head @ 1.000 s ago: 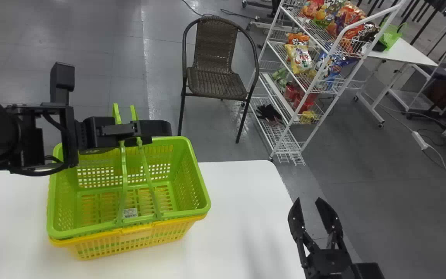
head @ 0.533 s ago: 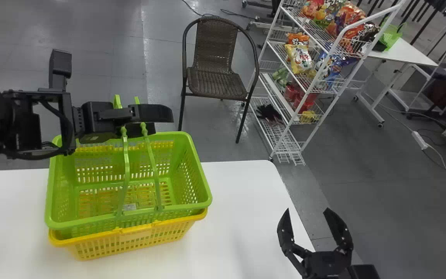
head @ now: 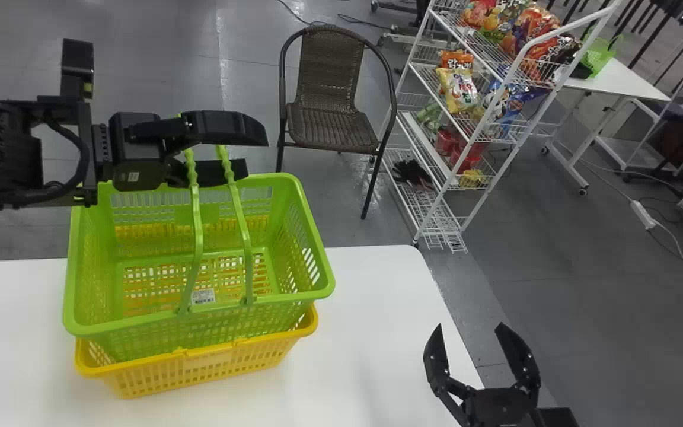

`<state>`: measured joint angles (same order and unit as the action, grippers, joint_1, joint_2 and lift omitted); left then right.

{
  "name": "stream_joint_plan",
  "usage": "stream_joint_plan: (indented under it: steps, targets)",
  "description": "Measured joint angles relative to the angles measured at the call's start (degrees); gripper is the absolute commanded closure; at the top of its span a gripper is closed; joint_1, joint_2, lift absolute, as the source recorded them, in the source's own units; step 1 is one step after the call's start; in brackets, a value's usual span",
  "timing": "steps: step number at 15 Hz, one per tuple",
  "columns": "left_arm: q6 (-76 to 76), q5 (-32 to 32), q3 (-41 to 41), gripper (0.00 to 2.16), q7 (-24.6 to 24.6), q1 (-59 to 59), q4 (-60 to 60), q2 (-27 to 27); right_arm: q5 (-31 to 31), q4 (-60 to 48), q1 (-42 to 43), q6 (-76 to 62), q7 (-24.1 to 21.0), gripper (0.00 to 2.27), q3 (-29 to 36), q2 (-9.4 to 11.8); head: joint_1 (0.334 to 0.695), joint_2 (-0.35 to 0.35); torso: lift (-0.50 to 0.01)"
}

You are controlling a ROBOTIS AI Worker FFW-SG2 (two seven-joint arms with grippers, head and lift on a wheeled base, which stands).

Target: Grasp handle with right gripper to insert into left gripper then lift and swing left to center

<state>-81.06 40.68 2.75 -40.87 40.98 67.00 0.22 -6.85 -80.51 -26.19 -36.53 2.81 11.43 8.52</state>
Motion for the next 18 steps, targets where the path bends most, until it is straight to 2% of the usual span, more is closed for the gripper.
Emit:
stream_joint_plan:
  steps: [7, 12, 16, 18]
  targets:
    - [-5.77, 4.69, 2.35, 0.20, 0.08, 7.80, -5.82, 0.54, 0.01, 0.18, -0.01, -0.06, 0.00, 0.01, 0.00, -0.16, 0.695, -0.350, 0.000]
    - [-8.28, 6.34, 3.37, 0.21, 0.24, 13.88, -11.68, 2.87, 0.06, 0.18, -0.17, -0.07, 0.01, 0.01, -0.07, -0.17, 0.695, -0.350, 0.000]
    - [-8.72, 7.18, 4.21, 0.21, 0.89, 19.77, -16.30, 5.05, 0.06, 0.18, -0.18, -0.07, 0.01, 0.01, -0.60, -0.18, 0.674, -0.350, 0.000]
    - [-8.73, 7.48, 4.22, 0.34, 0.98, 21.69, -17.77, 5.60, 0.04, 0.18, -0.18, -0.07, 0.01, 0.01, -0.73, -0.20, 0.660, -0.350, 0.000]
